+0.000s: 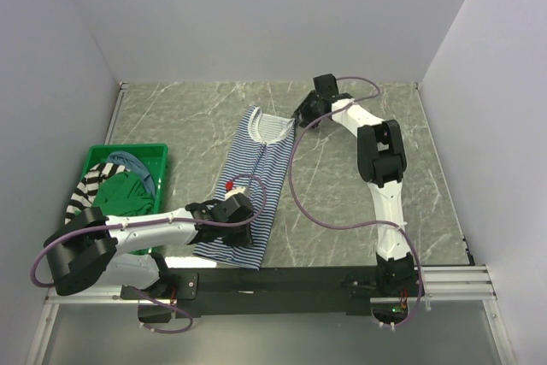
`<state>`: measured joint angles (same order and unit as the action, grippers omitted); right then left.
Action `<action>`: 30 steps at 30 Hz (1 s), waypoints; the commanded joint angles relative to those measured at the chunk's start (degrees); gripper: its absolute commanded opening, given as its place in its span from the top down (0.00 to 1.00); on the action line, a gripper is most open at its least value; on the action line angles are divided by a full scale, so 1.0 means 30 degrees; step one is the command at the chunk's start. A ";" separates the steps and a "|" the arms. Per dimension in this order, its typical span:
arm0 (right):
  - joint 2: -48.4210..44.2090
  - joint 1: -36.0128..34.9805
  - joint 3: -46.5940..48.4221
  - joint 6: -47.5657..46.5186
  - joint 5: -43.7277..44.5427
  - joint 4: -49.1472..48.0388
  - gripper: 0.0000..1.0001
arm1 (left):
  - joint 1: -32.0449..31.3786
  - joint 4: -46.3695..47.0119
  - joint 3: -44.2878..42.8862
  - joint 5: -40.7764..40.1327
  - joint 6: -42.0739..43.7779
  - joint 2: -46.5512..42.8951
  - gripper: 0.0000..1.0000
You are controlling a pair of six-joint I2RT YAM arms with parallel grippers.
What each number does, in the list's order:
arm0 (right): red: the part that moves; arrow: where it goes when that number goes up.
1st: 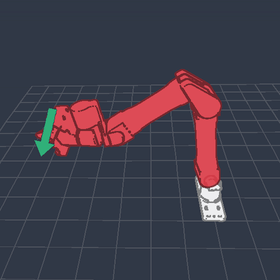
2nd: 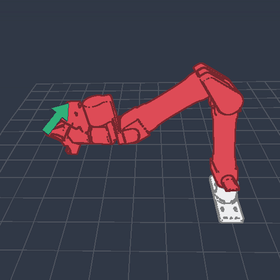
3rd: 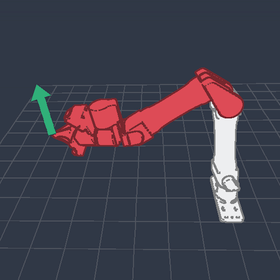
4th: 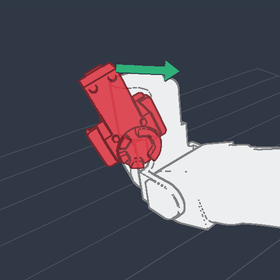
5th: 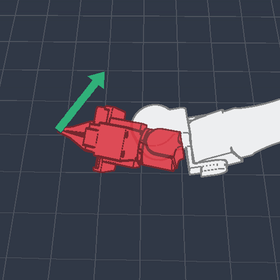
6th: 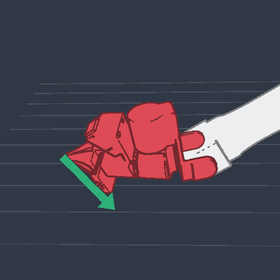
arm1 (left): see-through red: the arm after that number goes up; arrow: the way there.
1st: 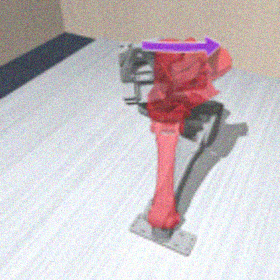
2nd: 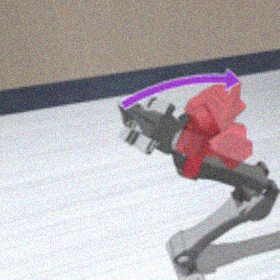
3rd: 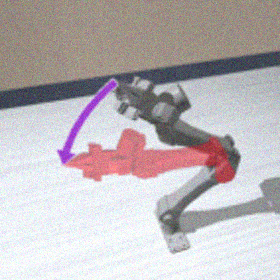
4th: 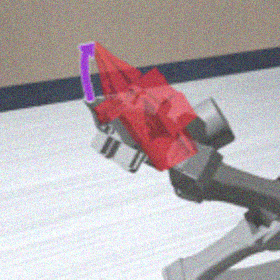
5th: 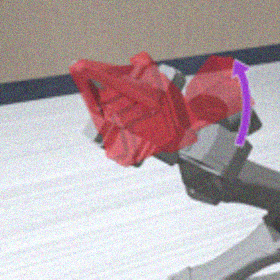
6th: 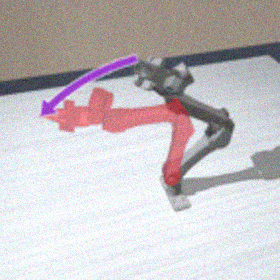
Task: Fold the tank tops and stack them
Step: Fold the tank top
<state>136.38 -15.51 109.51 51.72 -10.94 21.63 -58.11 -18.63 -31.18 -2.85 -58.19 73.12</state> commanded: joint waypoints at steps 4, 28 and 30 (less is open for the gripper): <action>0.0244 -0.0046 -0.0177 0.0571 -0.0015 -0.0822 0.64 | -0.0231 -0.2021 0.1164 -0.0016 0.0121 0.0733 0.76; -0.0135 -0.1276 0.3076 -0.8157 0.7247 0.1901 0.48 | -0.0260 -0.2109 0.0989 -0.0015 -0.0084 0.0851 0.74; -0.0544 -0.1276 0.3424 -0.8305 0.8184 0.2630 0.47 | -0.0231 -0.2167 0.0930 -0.0045 -0.0172 0.0763 0.73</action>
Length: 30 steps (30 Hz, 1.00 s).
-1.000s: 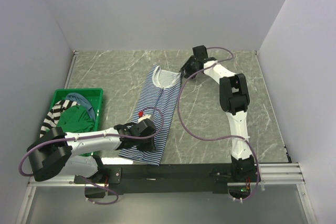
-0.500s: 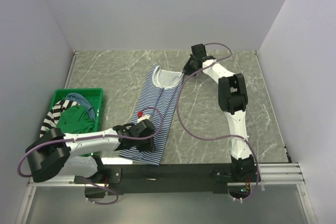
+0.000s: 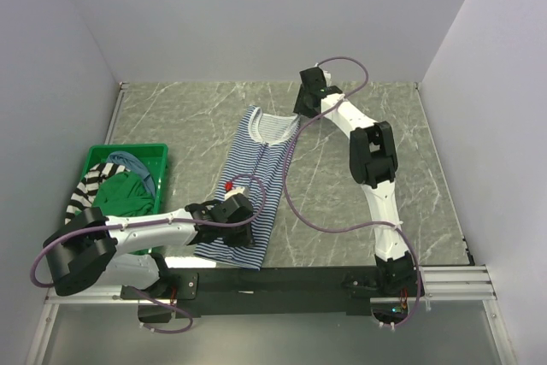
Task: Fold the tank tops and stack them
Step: Fold the tank top
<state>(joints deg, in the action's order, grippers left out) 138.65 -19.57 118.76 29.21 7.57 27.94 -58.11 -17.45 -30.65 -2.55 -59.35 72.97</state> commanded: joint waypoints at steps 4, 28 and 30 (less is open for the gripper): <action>-0.3321 -0.0446 -0.1085 -0.1269 0.3508 0.0356 0.47 | -0.0260 -0.2824 0.0580 -0.0439 -0.0049 0.0492 0.70; -0.4910 -0.6015 -0.5398 -0.2238 0.2925 -0.0087 0.65 | -0.0231 -0.2533 0.0667 -0.0558 -0.0636 0.0110 0.69; -0.4297 -0.6015 -0.4959 -0.2208 0.2866 0.0263 0.65 | -0.0260 -0.2503 0.0697 -0.0557 -0.0607 0.0139 0.69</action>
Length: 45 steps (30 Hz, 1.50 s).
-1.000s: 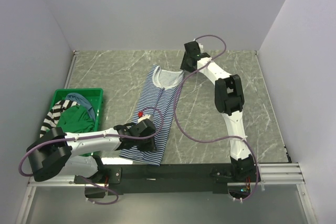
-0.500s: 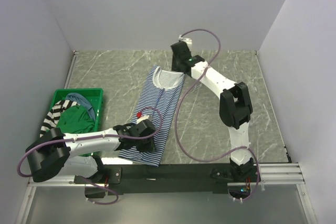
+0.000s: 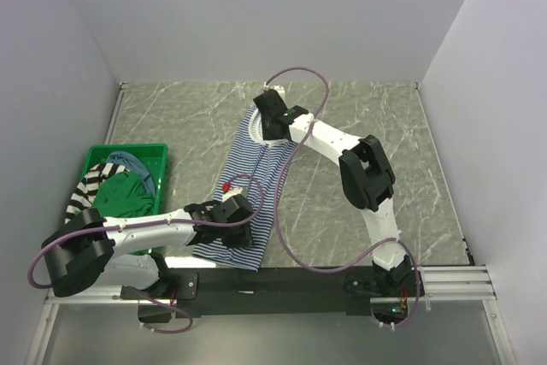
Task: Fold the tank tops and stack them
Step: Fold the tank top
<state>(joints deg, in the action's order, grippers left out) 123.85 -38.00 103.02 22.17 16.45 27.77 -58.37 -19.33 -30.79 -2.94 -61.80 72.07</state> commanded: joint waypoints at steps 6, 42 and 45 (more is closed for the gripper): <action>0.1547 0.0098 0.0610 0.0226 -0.0443 0.0675 0.64 | -0.0144 -0.1730 0.0886 -0.0397 0.0210 0.0438 0.69; -0.0386 0.0420 -0.0855 0.1661 0.0055 -0.0759 1.00 | -0.0173 -0.1437 0.1356 -0.0162 0.0151 0.0644 0.71; -0.0415 0.0449 -0.0855 0.1836 -0.0209 -0.0965 1.00 | -0.0173 -0.1378 0.1414 -0.0133 0.0122 0.0644 0.71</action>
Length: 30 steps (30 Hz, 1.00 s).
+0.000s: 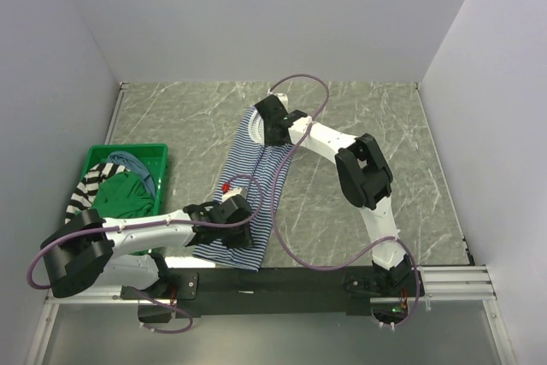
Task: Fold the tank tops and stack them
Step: Fold the tank top
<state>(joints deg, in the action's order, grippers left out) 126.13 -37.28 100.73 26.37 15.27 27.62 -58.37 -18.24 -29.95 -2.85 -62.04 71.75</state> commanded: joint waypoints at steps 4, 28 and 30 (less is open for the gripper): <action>-0.0618 0.0209 0.0816 0.0585 -0.0312 -0.0856 1.00 | -0.0202 -0.1743 0.1137 -0.0133 0.0231 0.0811 0.72; -0.0086 0.0238 0.2225 0.0057 -0.1136 -0.0769 0.54 | -0.0231 -0.4139 -0.1350 -0.1332 0.0378 -0.0623 0.66; -0.0758 0.0238 0.2254 0.0174 -0.0697 -0.0505 0.53 | -0.0173 -0.4611 -0.2112 -0.1919 0.0349 -0.0857 0.65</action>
<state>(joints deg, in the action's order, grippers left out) 130.72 -37.19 105.06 27.16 11.09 26.50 -58.74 -25.89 -32.77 -4.93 -61.98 70.98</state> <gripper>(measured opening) 0.465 0.351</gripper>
